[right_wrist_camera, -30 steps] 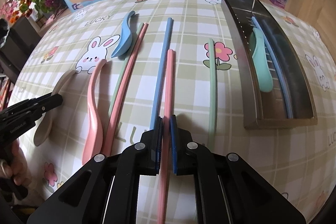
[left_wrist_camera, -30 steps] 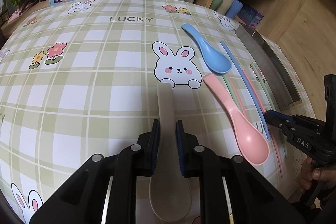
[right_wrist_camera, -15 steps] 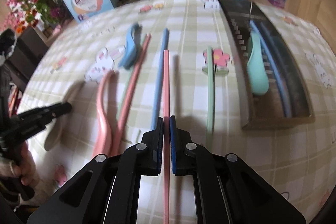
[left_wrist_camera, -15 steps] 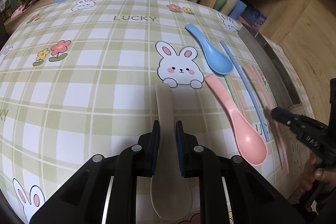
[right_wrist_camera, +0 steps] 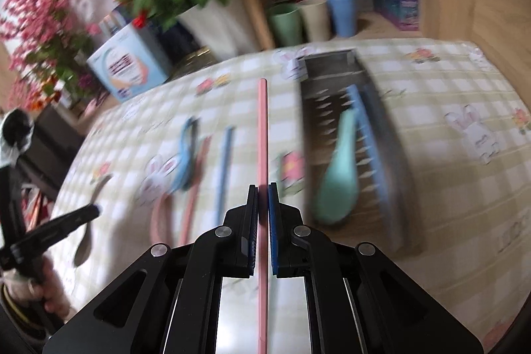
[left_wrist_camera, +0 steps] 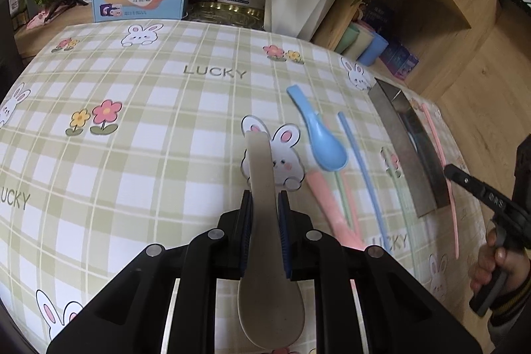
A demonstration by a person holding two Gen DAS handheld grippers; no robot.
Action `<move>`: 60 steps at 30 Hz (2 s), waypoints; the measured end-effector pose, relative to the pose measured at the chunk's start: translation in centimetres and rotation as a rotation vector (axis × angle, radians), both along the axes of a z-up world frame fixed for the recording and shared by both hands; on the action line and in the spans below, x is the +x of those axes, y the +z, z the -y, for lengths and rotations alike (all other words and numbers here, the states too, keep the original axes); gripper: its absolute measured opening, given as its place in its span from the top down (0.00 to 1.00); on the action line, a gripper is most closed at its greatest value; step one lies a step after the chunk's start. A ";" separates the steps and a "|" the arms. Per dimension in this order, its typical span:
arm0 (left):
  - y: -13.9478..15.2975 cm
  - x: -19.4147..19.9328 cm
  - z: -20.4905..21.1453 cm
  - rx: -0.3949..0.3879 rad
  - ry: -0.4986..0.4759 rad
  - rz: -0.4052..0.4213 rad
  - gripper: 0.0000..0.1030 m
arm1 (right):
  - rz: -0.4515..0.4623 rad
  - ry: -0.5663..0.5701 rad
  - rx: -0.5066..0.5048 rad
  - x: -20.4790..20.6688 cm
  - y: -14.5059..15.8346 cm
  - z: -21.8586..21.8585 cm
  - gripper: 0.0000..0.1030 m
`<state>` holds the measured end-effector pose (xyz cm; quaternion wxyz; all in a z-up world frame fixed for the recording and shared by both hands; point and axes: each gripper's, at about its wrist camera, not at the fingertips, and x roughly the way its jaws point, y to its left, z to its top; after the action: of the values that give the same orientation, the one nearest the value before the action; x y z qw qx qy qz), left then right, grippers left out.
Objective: Organize utensils
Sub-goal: 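Lift the pink chopstick with the right gripper and lower it into the steel tray, then carry the beige spoon into the steel tray with the left gripper and open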
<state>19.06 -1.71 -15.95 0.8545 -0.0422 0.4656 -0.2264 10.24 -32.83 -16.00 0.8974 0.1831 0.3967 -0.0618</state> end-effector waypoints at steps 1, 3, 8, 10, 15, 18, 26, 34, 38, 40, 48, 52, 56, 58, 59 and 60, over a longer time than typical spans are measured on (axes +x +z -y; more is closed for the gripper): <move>0.2 0.1 0.2 -0.003 0.002 -0.001 0.86 | -0.009 -0.014 -0.015 0.7 -0.1 1.3 0.94; 0.4 0.4 0.9 -0.009 0.007 -0.004 0.86 | -0.029 -0.029 -0.035 1.8 -0.5 2.9 0.94; 1.0 0.5 2.2 0.005 0.000 0.007 0.85 | -0.084 -0.052 -0.103 4.6 -1.6 5.7 0.94; 1.0 0.5 2.3 0.010 0.002 0.007 0.86 | -0.101 -0.055 -0.111 5.5 -2.1 6.3 0.94; 1.0 0.6 2.0 0.019 0.023 -0.001 0.85 | -0.140 -0.048 -0.145 7.0 -3.2 6.5 0.94; 1.0 0.6 1.7 0.020 0.029 0.000 0.85 | -0.157 -0.056 -0.153 7.4 -3.8 6.6 0.94; 0.8 0.6 1.8 0.015 0.026 -0.011 0.85 | -0.186 -0.061 -0.160 7.4 -4.7 6.4 0.94; 0.6 0.5 1.8 0.009 0.029 -0.021 0.85 | -0.216 -0.072 -0.148 7.3 -5.3 6.1 0.94; 0.6 0.5 1.9 0.008 0.030 -0.026 0.86 | -0.219 -0.074 -0.143 7.2 -5.4 6.1 0.94; 0.6 0.4 2.0 0.008 0.029 -0.026 0.86 | -0.215 -0.073 -0.141 7.2 -5.3 6.1 0.94; 0.7 0.4 2.2 0.011 0.033 -0.028 0.86 | -0.200 -0.073 -0.144 6.7 -4.2 5.6 0.93; 0.7 0.6 2.4 0.010 0.036 -0.031 0.85 | -0.190 -0.076 -0.163 5.9 -3.0 5.2 0.92; 1.0 0.8 3.0 0.012 0.034 -0.033 0.86 | -0.180 -0.071 -0.161 4.9 -2.0 5.0 0.92; 1.2 0.8 3.6 0.013 0.026 -0.031 0.85 | -0.173 -0.079 -0.158 4.2 -1.5 5.2 0.91; 1.3 0.9 3.9 0.016 0.022 -0.030 0.86 | -0.168 -0.083 -0.155 3.9 -1.3 5.4 0.88; 1.4 0.9 4.2 0.018 0.016 -0.028 0.86 | -0.164 -0.084 -0.151 3.6 -1.2 5.4 0.80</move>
<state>19.95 -5.96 -14.53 0.8501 -0.0416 0.4791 -0.2147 13.89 -38.26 -17.21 0.8697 0.1255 0.4552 -0.1438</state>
